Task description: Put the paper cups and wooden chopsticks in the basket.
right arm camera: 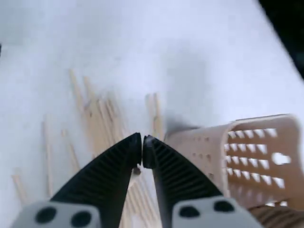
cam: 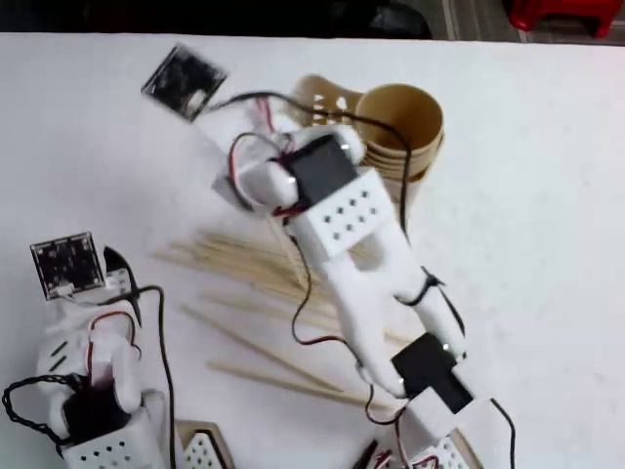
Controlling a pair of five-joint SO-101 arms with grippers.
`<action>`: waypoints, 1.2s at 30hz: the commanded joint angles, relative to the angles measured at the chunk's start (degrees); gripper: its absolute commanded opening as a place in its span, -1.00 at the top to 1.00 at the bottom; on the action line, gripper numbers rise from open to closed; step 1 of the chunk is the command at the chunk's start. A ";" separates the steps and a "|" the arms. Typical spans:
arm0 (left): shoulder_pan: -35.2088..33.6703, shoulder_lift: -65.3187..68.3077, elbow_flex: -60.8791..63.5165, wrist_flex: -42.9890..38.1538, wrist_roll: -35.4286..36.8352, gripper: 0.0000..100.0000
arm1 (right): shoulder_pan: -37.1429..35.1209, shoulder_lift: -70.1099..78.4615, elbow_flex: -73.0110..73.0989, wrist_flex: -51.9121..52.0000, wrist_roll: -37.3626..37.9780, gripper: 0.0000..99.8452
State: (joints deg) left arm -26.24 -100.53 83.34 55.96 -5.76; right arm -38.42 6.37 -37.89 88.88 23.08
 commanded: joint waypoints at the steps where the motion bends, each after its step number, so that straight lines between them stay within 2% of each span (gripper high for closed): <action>1: -0.22 -1.10 -0.35 -1.58 0.35 0.78 | 2.59 -2.95 -8.79 0.31 -1.85 0.96; 7: -0.22 -1.10 -0.35 -1.58 0.35 0.78 | 5.41 -2.86 -17.41 -1.89 -3.43 0.96; 12: -0.22 -1.10 -0.35 -1.58 0.35 0.78 | 5.85 -2.68 -17.93 -2.59 -4.13 0.96; 21: -0.22 -1.10 -0.35 -1.58 0.35 0.78 | 1.80 4.35 -2.99 4.79 -3.60 0.95; 25: -0.22 -1.10 -0.35 -1.58 0.35 0.78 | 0.57 7.69 3.43 5.41 -3.60 0.76; 32: -0.22 -1.10 -0.35 -1.58 0.35 0.78 | -1.89 12.35 15.74 -1.19 1.23 0.75; 36: -0.22 -1.10 -0.35 -1.58 0.35 0.78 | -0.57 15.34 19.78 -6.55 2.73 0.61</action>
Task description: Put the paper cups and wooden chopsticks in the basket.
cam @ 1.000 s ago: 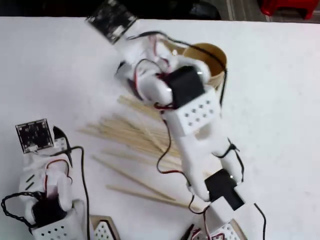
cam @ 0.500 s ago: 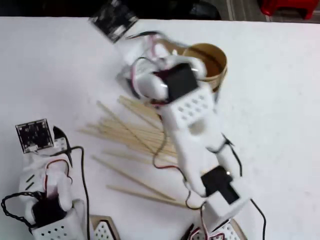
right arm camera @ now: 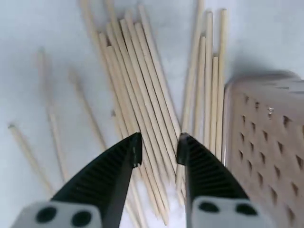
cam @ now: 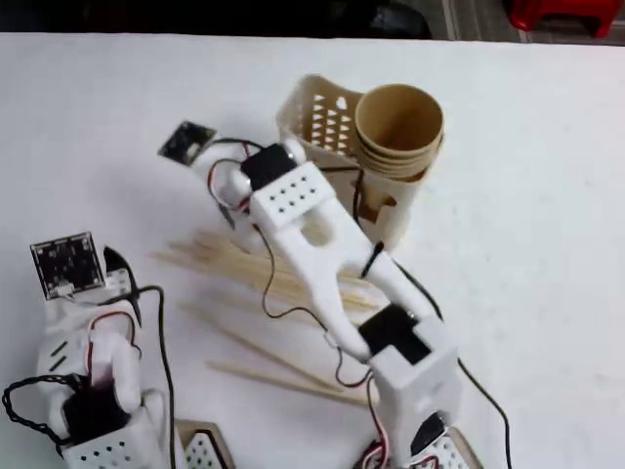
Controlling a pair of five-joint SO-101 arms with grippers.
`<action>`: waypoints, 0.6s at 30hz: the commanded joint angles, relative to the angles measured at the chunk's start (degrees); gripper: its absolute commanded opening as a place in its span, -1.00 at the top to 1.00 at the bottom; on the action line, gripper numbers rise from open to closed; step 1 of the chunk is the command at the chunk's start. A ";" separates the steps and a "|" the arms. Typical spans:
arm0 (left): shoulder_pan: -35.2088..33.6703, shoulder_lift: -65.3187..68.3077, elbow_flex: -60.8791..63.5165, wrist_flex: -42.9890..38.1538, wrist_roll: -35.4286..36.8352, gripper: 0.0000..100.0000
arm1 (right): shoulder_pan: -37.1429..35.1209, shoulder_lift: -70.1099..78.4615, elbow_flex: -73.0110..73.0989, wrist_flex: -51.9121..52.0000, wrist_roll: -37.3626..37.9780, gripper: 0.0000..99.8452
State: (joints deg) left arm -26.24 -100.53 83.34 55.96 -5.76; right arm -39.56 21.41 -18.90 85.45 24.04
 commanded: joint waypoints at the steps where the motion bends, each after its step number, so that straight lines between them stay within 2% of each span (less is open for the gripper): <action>1: -0.22 -1.10 -0.35 -1.58 0.35 0.78 | 0.84 1.36 1.05 -3.91 2.90 0.61; 8: -0.22 -1.10 -0.35 -1.58 0.35 0.78 | 3.91 9.71 0.97 -8.92 9.85 0.66; 18: -0.22 -1.10 -0.35 -1.58 0.35 0.78 | 5.85 14.55 0.97 -13.14 10.02 0.66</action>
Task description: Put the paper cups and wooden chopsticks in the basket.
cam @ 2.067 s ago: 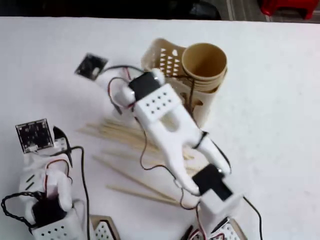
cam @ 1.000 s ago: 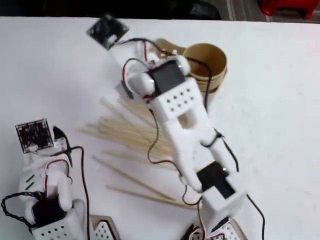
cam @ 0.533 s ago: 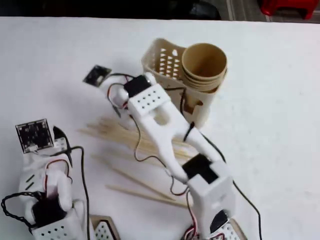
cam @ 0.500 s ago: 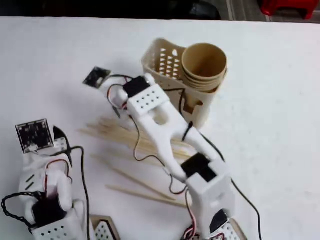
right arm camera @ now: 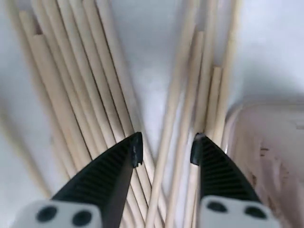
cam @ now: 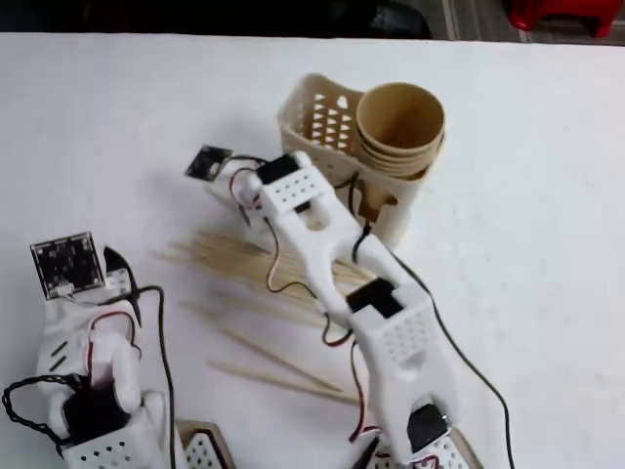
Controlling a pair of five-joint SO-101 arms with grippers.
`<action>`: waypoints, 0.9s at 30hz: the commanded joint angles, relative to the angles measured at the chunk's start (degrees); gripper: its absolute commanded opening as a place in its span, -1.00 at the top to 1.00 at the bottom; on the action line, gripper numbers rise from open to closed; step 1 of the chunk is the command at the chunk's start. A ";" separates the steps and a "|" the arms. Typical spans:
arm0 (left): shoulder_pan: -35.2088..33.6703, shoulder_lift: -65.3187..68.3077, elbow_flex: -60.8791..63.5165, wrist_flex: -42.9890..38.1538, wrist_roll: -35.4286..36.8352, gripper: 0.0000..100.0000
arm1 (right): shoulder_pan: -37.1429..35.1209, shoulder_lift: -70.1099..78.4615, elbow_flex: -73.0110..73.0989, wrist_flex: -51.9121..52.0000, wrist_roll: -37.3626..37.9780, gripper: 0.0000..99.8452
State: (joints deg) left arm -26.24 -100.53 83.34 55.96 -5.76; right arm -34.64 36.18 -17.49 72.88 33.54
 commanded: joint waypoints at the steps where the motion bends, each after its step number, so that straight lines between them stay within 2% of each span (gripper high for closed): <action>1: -0.22 -1.10 -0.35 -1.58 0.35 0.78 | 0.92 0.40 -0.44 -0.57 0.53 0.66; 4: -0.22 -1.10 -0.35 -1.58 0.35 0.78 | 0.84 1.89 -0.44 -0.40 0.53 0.69; 11: -0.22 -1.10 -0.35 -1.58 0.35 0.78 | 0.13 2.59 -0.44 1.19 0.53 0.96; 22: -0.22 -1.10 -0.35 -1.58 0.35 0.78 | -2.51 2.15 -0.53 4.44 3.25 0.96; 27: -0.22 -1.10 -0.35 -1.58 0.35 0.78 | -2.42 -5.23 -3.96 10.59 2.81 0.96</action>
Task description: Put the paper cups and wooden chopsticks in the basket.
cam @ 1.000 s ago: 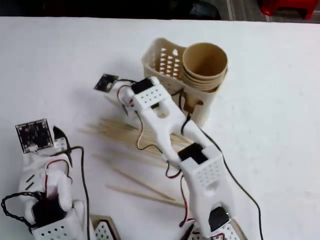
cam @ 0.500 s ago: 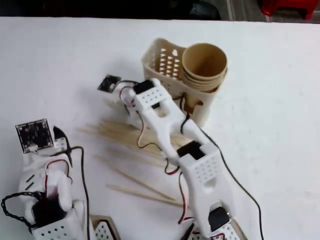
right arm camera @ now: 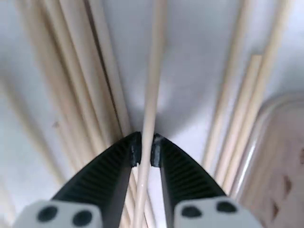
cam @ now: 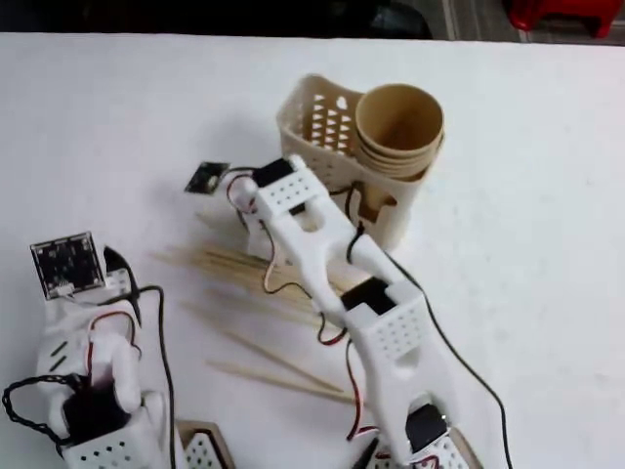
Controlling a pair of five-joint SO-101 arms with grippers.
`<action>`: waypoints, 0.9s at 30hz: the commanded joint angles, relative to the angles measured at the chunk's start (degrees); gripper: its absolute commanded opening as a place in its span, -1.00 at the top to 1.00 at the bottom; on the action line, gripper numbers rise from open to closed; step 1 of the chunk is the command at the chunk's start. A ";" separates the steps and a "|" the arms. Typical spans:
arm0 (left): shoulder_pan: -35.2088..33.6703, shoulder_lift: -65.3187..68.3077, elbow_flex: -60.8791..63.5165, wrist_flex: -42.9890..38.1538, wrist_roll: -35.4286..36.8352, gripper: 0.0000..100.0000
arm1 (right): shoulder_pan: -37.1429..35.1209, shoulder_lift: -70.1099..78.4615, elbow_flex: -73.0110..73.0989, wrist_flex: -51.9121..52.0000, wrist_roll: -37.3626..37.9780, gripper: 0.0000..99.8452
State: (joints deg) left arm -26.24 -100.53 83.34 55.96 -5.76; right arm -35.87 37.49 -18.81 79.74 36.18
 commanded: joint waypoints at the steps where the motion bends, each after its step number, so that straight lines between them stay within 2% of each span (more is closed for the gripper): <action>1: -0.22 -1.10 -0.35 -1.58 0.35 0.78 | -1.19 -8.57 -3.34 4.70 0.18 0.96; 4: -0.22 -1.10 -0.35 -1.58 0.35 0.78 | -1.27 -14.64 -4.92 6.90 0.00 0.96; 10: -0.22 -1.10 -0.35 -1.58 0.35 0.78 | -1.36 -25.19 -8.97 9.36 -5.63 0.96; 14: -0.22 -1.10 -0.35 -1.58 0.35 0.78 | -1.01 -31.69 -15.38 9.80 -11.52 0.96; 18: -0.22 -1.10 -0.35 -1.58 0.35 0.78 | -1.01 -36.35 -22.77 9.10 -13.54 0.96; 24: -0.22 -1.10 -0.35 -1.58 0.35 0.78 | 0.13 -38.64 -29.63 0.31 -14.07 0.96; 27: -0.22 -1.10 -0.35 -1.58 0.35 0.78 | 2.33 -38.46 -29.71 -6.11 -16.97 0.96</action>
State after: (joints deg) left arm -26.24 -100.53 83.34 55.96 -5.76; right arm -35.87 1.45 -46.15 79.30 21.32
